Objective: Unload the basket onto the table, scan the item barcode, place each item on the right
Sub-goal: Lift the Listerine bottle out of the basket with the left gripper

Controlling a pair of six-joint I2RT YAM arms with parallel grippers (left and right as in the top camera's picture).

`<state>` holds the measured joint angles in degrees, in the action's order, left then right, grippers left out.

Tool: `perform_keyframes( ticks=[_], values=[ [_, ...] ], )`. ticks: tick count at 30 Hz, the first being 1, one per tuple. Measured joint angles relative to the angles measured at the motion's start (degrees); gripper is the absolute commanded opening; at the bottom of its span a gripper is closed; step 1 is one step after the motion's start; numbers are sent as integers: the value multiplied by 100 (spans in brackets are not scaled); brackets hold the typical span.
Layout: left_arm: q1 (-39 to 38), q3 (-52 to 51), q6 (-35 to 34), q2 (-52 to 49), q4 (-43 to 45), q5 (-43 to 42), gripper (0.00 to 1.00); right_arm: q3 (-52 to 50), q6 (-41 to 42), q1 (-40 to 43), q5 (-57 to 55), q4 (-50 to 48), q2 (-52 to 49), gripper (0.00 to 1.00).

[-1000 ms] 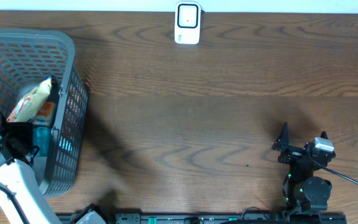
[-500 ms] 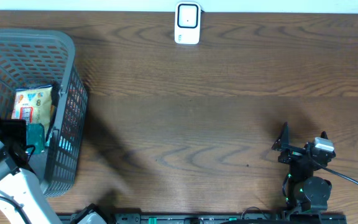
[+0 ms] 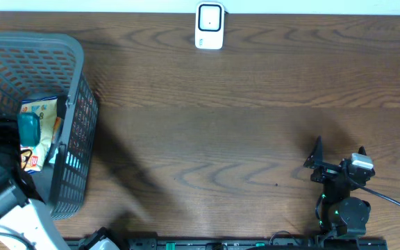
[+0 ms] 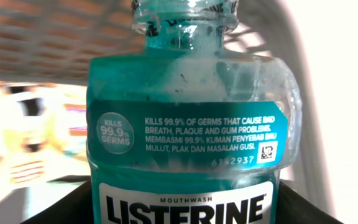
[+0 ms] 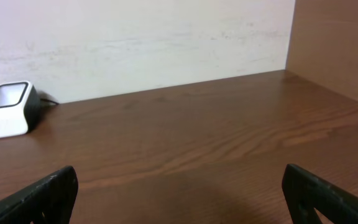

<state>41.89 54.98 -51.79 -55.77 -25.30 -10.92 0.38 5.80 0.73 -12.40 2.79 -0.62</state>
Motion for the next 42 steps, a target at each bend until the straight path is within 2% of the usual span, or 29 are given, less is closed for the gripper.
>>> perform_keyframes(
  ticks=[5,10,18,24,29,42],
  values=[
    [-4,7,-800,415,839,-579,64,0,0,0,-2,-2,-2,99],
    [-275,15,-1471,466,2122,-1399,64,0,0,0,0,-2,-2,99],
    [-1875,15,-1786,144,2345,-2015,64,0,0,0,-2,0,-2,99],
    [-3237,15,-1659,-538,2387,-1993,64,0,0,0,0,-2,-2,99],
    [-4225,15,-1204,-1226,2424,-1928,64,0,0,0,-2,-2,-2,99],
    [-5458,15,-188,-2455,2339,-1770,64,-2,0,0,0,-2,-2,99]
  ],
)
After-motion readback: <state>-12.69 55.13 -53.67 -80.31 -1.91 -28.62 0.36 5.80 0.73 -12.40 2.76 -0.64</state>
